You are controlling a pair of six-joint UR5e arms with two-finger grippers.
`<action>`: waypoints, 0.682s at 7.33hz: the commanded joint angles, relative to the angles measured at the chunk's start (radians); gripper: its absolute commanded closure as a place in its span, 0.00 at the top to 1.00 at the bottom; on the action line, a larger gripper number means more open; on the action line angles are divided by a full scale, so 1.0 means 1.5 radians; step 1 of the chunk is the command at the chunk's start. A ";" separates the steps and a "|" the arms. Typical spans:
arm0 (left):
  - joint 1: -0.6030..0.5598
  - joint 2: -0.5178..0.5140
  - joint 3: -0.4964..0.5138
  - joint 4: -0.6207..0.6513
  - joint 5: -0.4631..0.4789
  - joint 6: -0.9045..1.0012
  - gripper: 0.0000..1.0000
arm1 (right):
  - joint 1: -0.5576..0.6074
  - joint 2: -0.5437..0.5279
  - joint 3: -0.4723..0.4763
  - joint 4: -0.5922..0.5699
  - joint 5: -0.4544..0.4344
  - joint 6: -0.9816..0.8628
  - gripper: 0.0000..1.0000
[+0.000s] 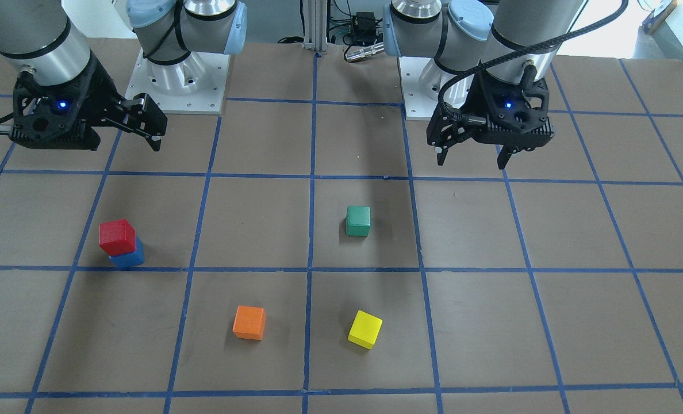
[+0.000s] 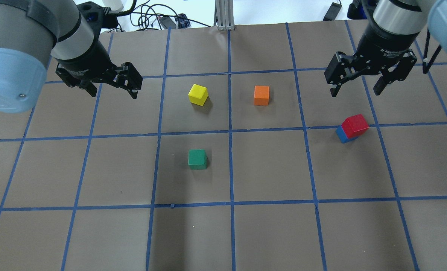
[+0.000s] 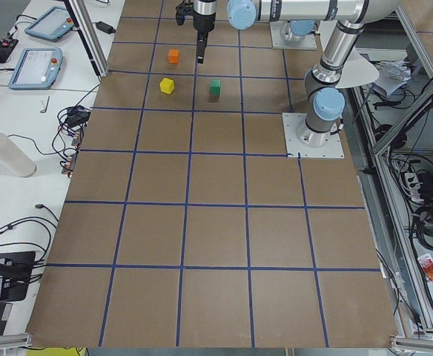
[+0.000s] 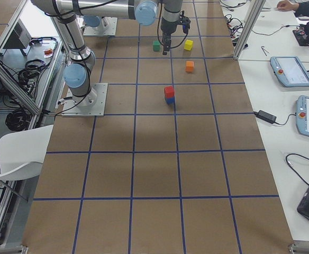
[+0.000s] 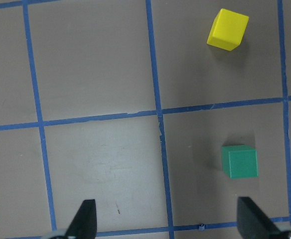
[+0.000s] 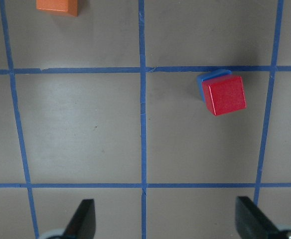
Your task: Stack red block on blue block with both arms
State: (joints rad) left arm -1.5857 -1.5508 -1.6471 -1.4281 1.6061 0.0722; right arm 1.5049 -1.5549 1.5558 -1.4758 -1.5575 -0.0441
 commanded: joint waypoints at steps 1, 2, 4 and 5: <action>0.001 -0.002 0.004 0.000 0.001 0.000 1.00 | 0.038 0.001 -0.004 0.001 -0.007 0.096 1.00; 0.001 -0.002 0.004 -0.001 0.001 0.000 1.00 | 0.052 0.000 -0.002 0.000 -0.007 0.130 1.00; 0.001 -0.002 0.004 -0.006 0.002 0.000 1.00 | 0.056 0.002 -0.001 0.003 -0.006 0.138 1.00; 0.001 -0.002 0.005 -0.006 0.001 0.000 1.00 | 0.061 0.001 -0.001 0.007 -0.006 0.151 1.00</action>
State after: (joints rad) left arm -1.5847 -1.5539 -1.6410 -1.4354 1.6082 0.0721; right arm 1.5884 -1.5539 1.5532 -1.4711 -1.5667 0.1609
